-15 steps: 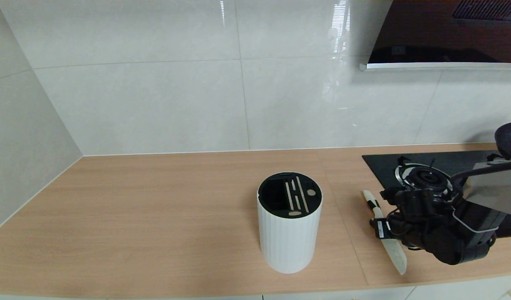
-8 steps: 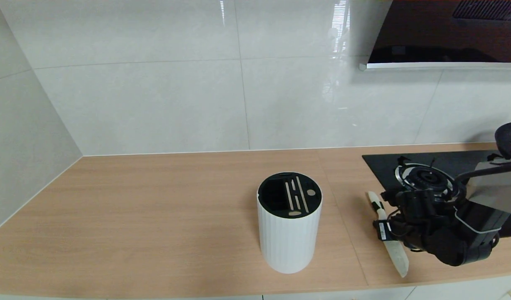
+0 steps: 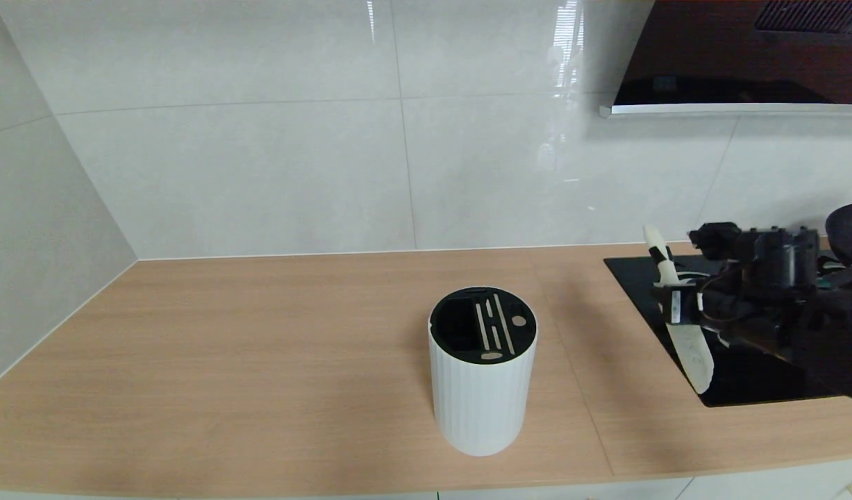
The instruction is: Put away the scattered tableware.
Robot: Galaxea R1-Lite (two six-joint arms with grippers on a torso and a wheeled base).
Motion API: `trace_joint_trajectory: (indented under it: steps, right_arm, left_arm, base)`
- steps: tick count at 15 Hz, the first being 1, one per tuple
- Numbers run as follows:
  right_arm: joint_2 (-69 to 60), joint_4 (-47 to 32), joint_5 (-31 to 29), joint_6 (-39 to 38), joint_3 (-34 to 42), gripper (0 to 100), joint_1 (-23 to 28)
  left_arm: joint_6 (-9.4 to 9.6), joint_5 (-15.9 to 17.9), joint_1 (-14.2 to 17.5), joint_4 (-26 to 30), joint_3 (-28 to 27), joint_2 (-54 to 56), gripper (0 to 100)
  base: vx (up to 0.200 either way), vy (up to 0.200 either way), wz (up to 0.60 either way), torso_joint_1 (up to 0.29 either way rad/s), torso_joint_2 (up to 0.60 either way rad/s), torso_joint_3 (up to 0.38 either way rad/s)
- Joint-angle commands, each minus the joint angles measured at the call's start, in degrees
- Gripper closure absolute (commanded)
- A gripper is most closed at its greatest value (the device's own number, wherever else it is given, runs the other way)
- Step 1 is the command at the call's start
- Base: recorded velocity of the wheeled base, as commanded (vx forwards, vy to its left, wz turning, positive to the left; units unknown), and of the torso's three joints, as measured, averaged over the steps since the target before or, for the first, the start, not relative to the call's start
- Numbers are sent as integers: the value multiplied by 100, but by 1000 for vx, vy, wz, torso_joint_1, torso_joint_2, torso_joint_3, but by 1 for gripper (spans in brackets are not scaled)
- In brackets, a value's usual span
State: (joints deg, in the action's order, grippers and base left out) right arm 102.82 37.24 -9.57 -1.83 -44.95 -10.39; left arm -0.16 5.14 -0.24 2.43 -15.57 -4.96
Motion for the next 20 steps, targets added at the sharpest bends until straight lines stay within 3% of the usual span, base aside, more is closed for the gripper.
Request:
trace_joint_trajectory:
  steps: [1,3,5,6,7,9,12,15,18,20]
  right_arm:
    - [-1273,-507,-1,-11,-480,100,-570]
    - [-1703,-551,-45,-19,-427,100,-1132]
    - [-2020,-560,-361,-46,-207,100,-1739]
    - [-2108,-560,-555,-46,-146,100,-2275]
    - [-2099,-560,-555,-63,-128,100,-2662]
    - [-1783,-630,-634,-257,-181,100,-3611]
    - [-1027,-595,-1232,-292,-603,100,-4208]
    - [-833,-578,-1504,-371,-603,100,-4586]
    - [-772,-578,-1583,-485,-603,100,-4912]
    - [-701,-578,-1618,-591,-603,100,-4999]
  left_arm:
    - [7,1041,-37,487,-1801,-2158,0]
    - [-2,1287,-107,487,-2275,-3283,0]
    - [-204,1428,-907,329,-2513,-4311,0]
    - [-960,1428,-1681,-410,-2460,-4883,0]
    - [-1408,1428,-1892,-963,-2398,-5296,0]
    - [-2041,1410,-2199,-2044,-2214,-6017,0]
    - [-3166,1437,-3043,-2747,-2214,-6623,0]
    - [-3262,1419,-3386,-3785,-2240,-7458,0]
    - [-3342,1296,-3729,-4330,-2416,-8126,0]
    - [-3333,848,-3808,-4479,-2785,-8803,0]
  base:
    - [0,0,0,0,0,0]
    - [0,0,0,0,0,0]
    - [0,0,0,0,0,0]
    - [0,0,0,0,0,0]
    - [0,0,0,0,0,0]
    - [0,0,0,0,0,0]
    - [0,0,0,0,0,0]
    - [0,0,0,0,0,0]
    - [0,0,0,0,0,0]
    - [0,0,0,0,0,0]
